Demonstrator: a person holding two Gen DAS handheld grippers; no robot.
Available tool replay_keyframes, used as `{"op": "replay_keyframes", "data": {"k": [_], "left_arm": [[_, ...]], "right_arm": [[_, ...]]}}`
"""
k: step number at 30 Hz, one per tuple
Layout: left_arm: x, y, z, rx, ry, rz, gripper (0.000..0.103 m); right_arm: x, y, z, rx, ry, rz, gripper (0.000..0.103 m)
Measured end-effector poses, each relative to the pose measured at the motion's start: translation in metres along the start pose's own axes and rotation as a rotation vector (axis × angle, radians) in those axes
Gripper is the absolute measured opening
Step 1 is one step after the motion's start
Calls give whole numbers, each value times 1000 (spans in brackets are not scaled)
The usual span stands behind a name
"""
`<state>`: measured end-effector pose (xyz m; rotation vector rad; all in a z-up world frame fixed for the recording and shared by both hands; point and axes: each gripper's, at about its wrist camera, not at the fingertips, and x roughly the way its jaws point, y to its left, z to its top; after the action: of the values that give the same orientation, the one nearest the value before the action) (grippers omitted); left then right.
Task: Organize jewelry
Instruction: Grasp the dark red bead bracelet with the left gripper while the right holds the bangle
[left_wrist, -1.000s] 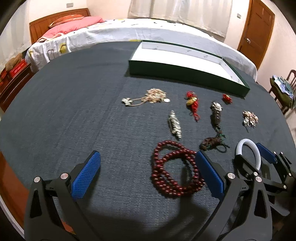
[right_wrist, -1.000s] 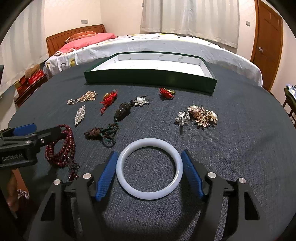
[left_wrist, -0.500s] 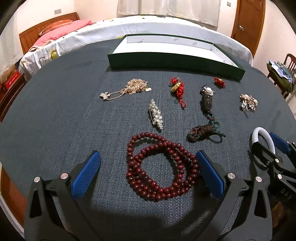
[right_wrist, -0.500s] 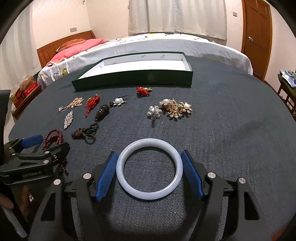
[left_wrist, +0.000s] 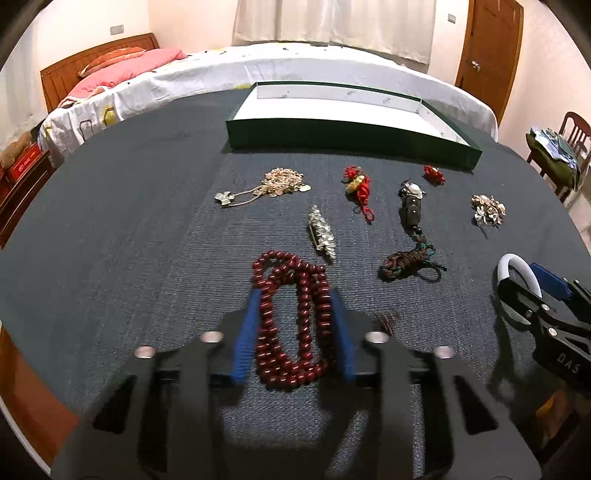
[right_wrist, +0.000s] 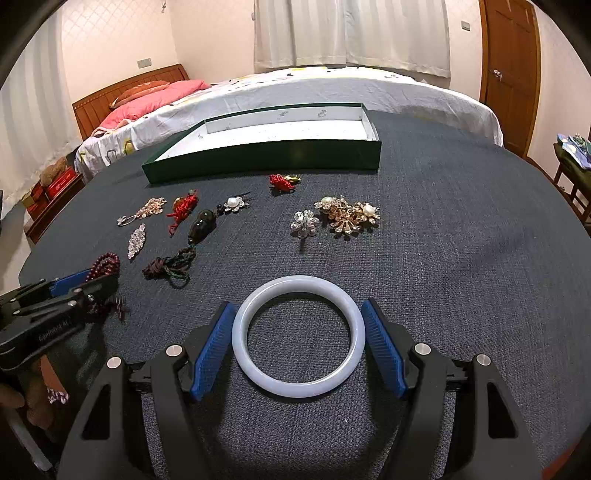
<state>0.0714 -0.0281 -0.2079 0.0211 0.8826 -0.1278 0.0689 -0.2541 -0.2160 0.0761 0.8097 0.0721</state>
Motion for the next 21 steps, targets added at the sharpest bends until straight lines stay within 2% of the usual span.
{"op": "replay_keyframes", "data": {"k": [1, 2, 9, 14, 21], "left_arm": [[-1, 1, 0, 0, -2, -14, 16], [-1, 1, -1, 2, -3, -22, 13], [-2, -6, -1, 48, -16, -16, 13], [-7, -5, 2, 39, -27, -23, 11], [-21, -4, 17, 27, -81, -35, 11]], "right_arm": [[0, 0, 0, -1, -1, -1, 68], [-1, 1, 0, -3, -2, -1, 68], [-4, 2, 1, -15, -15, -7, 68], [-7, 0, 3, -10, -25, -8, 68], [-14, 2, 13, -15, -52, -1, 68]]}}
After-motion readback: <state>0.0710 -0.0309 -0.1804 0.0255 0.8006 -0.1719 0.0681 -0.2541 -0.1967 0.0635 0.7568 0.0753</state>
